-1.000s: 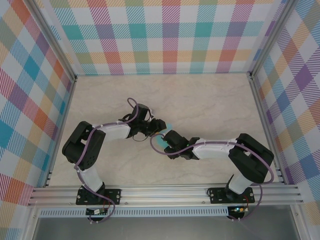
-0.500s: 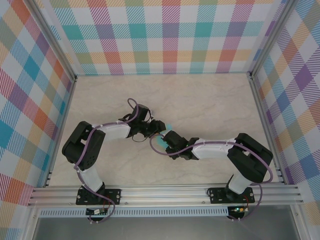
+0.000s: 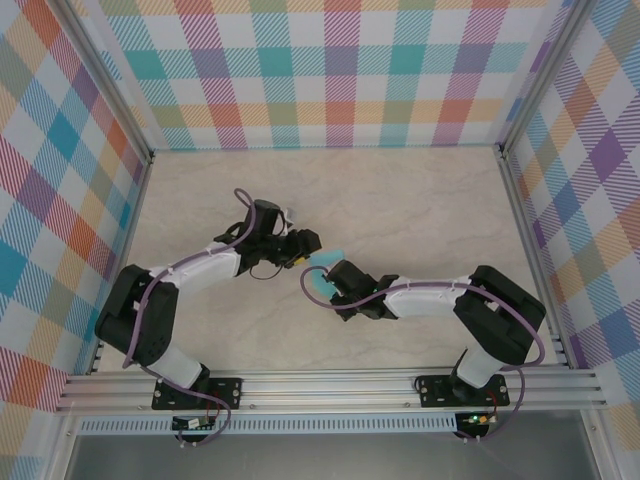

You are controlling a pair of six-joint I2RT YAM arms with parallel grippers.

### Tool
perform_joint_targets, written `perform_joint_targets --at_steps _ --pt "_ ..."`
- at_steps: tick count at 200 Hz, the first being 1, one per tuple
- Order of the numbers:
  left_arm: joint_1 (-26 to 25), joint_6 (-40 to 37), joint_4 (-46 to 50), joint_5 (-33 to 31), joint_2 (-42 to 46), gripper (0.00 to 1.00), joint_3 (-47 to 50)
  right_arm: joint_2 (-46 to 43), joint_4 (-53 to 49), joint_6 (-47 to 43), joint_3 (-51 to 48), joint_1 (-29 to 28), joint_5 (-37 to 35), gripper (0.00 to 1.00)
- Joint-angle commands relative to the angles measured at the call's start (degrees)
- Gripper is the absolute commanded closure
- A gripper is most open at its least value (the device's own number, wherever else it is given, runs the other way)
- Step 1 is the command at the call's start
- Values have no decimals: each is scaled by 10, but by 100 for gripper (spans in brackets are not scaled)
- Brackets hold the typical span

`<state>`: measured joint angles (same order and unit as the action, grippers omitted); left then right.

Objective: Fold a paper plane with a square sheet of paper (fold left side to right side)
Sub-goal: Fourth fold the wing at the center of the table.

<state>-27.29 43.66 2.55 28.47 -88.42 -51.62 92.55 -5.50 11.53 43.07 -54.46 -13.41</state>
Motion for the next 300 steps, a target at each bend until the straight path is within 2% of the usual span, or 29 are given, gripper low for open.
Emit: perform_joint_targets --at_steps 1,29,41,72,103,135,172,300 --pt "12 -14 26 -12 34 44 29 -11 20 19 -11 17 67 89" --pt "11 -1 -5 7 34 46 63 -21 44 36 -27 50 137 89" --pt "11 7 -24 15 28 50 75 -22 50 40 -32 60 153 90" --pt "-4 17 -54 27 -1 69 77 -25 76 60 -54 83 196 90" --pt "-28 22 -68 28 -42 76 59 -35 97 72 -71 107 228 91" --pt "-46 28 -80 29 -80 76 36 -36 110 79 -81 127 262 91" --pt "-60 31 -83 27 -106 70 17 -23 121 82 -82 141 293 92" --pt "-83 26 -68 8 -176 67 -14 11 132 94 -82 160 327 93"
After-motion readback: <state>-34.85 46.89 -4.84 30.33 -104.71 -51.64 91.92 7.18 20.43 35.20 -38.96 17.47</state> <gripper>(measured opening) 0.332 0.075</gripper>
